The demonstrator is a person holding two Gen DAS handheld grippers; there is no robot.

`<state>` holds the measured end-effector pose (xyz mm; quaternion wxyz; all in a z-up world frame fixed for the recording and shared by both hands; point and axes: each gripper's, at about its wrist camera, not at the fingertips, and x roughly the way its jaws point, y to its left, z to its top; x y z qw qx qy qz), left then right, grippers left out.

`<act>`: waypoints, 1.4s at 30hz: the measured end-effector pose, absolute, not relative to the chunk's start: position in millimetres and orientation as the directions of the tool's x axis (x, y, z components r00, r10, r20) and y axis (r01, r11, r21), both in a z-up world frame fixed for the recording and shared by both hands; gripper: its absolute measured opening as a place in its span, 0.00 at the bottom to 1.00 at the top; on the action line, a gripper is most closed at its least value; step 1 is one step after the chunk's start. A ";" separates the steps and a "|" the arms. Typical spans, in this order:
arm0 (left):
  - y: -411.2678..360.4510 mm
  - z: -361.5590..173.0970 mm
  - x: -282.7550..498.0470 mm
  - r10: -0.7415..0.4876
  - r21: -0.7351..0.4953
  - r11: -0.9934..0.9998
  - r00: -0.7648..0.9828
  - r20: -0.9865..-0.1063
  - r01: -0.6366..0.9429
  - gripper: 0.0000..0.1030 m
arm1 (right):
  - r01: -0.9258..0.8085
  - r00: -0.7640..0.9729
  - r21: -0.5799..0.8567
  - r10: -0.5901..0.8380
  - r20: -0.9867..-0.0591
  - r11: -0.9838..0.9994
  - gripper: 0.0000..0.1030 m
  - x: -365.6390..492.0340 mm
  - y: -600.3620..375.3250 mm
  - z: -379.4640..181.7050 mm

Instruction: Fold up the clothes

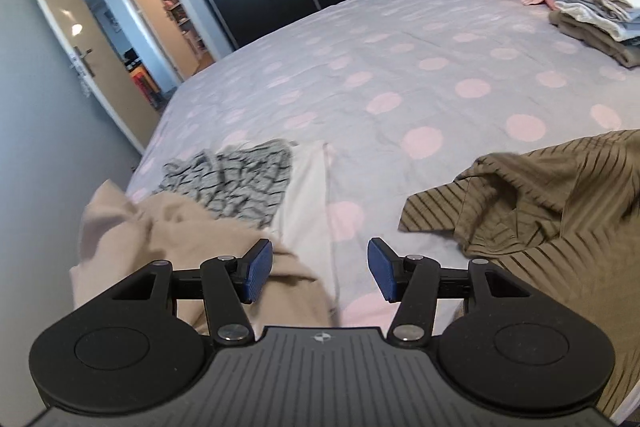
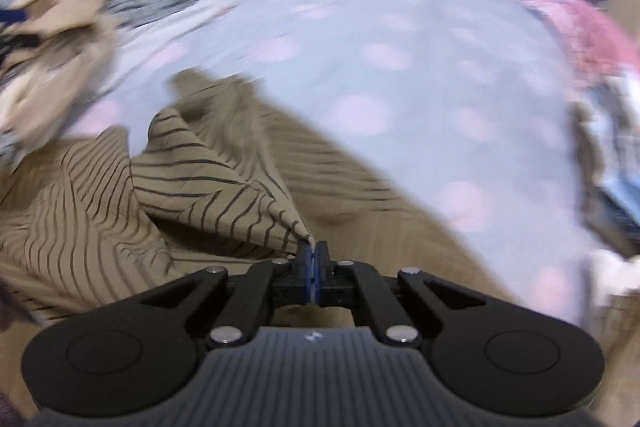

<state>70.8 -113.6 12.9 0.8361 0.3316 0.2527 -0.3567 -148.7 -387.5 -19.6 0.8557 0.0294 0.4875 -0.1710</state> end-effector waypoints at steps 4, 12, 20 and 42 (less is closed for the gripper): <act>-137.7 8.4 61.5 -0.467 0.372 0.466 0.580 -0.668 0.803 0.49 | 0.444 0.412 -0.105 -0.307 -0.858 0.890 0.01 -171.8 -435.9 -12.1; -203.4 -13.9 39.4 -0.530 0.388 0.305 0.493 -0.689 0.870 0.49 | 0.660 0.254 -0.308 -0.589 -0.767 0.685 0.00 -198.6 -509.4 -6.0; -264.4 -52.5 13.9 -0.573 0.401 0.128 0.397 -0.717 0.907 0.49 | 0.761 0.027 -0.471 -0.747 -0.665 0.447 0.00 -236.7 -583.1 -12.8; -404.0 -117.5 -21.6 -0.591 0.222 -0.051 0.150 -0.793 0.974 0.00 | 0.776 0.068 -0.357 -0.633 -0.771 0.519 0.01 -250.7 -612.3 -40.3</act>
